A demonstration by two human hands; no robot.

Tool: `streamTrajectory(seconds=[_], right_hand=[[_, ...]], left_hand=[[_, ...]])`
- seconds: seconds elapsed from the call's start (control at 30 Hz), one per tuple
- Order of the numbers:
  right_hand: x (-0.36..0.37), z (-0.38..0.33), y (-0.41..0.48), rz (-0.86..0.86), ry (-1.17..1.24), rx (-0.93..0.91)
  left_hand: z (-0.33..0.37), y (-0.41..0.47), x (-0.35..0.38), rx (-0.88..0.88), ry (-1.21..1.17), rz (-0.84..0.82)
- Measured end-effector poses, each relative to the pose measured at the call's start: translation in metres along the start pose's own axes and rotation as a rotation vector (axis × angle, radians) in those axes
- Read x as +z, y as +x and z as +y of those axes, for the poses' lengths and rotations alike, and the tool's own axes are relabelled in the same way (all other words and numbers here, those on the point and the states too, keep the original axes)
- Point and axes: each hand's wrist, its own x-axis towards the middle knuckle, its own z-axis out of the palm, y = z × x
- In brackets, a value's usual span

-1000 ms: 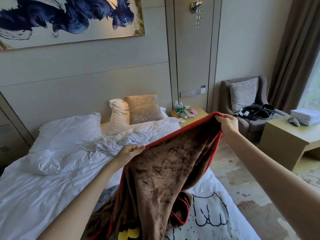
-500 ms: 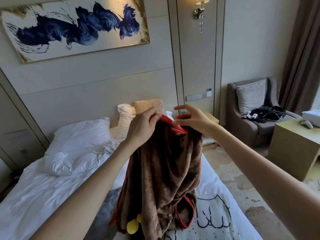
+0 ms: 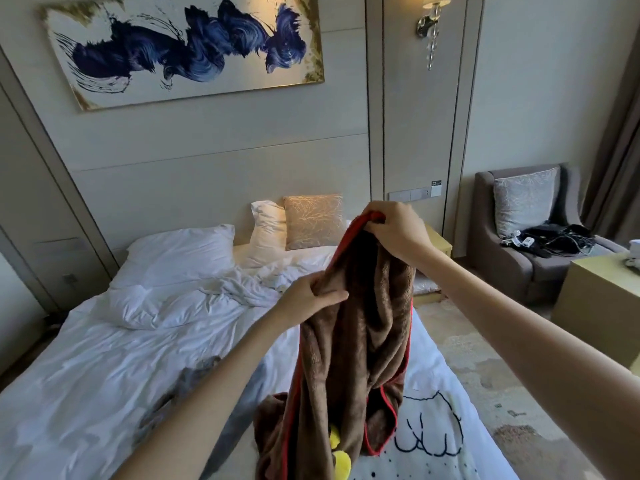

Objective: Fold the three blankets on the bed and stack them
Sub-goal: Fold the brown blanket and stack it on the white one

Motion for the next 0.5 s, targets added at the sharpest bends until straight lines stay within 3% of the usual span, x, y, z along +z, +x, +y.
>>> streamTrajectory(seconds=[0.2, 0.5], right_hand=[[-0.007, 0.021, 0.002, 0.093, -0.019, 0.085], [-0.009, 0.063, 0.002, 0.346, -0.02, 0.325]], left_hand=[[-0.048, -0.017, 0.014, -0.114, -0.126, -0.069], [-0.082, -0.015, -0.016, -0.211, -0.072, 0.06]])
